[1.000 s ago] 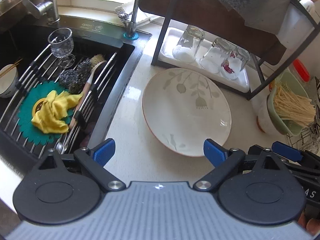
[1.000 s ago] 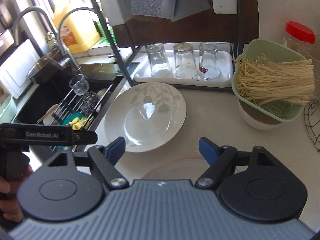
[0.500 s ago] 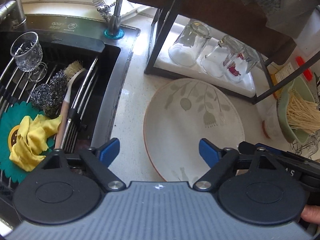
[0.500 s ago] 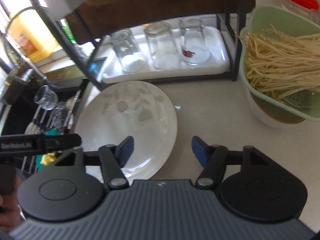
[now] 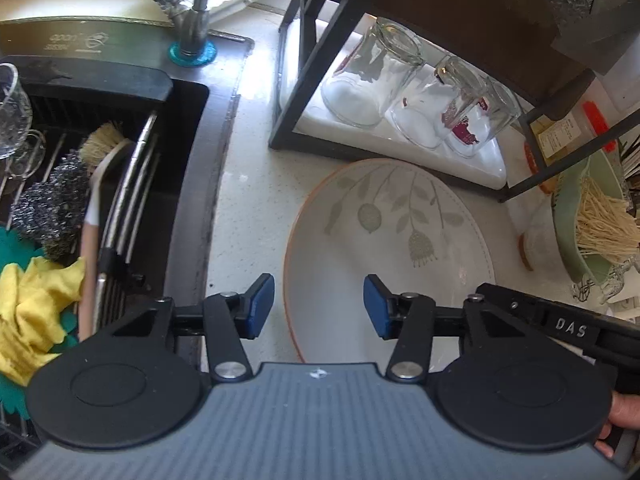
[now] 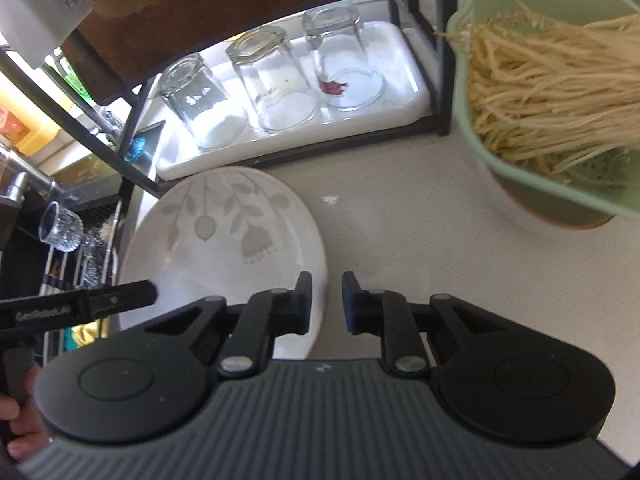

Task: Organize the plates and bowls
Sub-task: 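Close both grippers on the rim of the second leaf-pattern plate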

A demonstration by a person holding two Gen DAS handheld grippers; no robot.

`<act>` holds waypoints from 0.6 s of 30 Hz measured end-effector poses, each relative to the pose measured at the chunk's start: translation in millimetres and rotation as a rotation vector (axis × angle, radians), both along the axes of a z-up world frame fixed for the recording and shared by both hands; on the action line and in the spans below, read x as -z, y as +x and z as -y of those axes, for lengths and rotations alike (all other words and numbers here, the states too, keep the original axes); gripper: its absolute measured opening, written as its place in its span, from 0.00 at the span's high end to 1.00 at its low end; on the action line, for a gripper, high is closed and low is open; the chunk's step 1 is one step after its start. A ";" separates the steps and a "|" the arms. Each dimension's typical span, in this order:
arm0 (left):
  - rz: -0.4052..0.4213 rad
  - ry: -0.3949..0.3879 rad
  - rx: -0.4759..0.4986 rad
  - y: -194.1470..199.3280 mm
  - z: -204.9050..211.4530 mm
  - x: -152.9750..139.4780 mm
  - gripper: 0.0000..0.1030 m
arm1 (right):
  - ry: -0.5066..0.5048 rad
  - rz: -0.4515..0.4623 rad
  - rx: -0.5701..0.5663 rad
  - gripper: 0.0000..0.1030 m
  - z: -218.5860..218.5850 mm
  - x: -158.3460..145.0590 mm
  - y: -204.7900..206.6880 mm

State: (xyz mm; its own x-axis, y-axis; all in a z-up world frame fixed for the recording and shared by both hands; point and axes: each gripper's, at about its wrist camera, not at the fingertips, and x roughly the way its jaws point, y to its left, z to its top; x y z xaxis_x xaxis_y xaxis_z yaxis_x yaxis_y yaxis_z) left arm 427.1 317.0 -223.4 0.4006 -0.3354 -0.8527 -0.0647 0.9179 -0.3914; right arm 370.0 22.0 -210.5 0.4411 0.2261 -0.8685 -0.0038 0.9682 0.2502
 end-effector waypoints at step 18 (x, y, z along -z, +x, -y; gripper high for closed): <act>-0.040 -0.154 -0.013 26.9 -11.6 15.6 0.46 | 0.046 -0.082 0.065 0.86 -0.7 14.7 24.3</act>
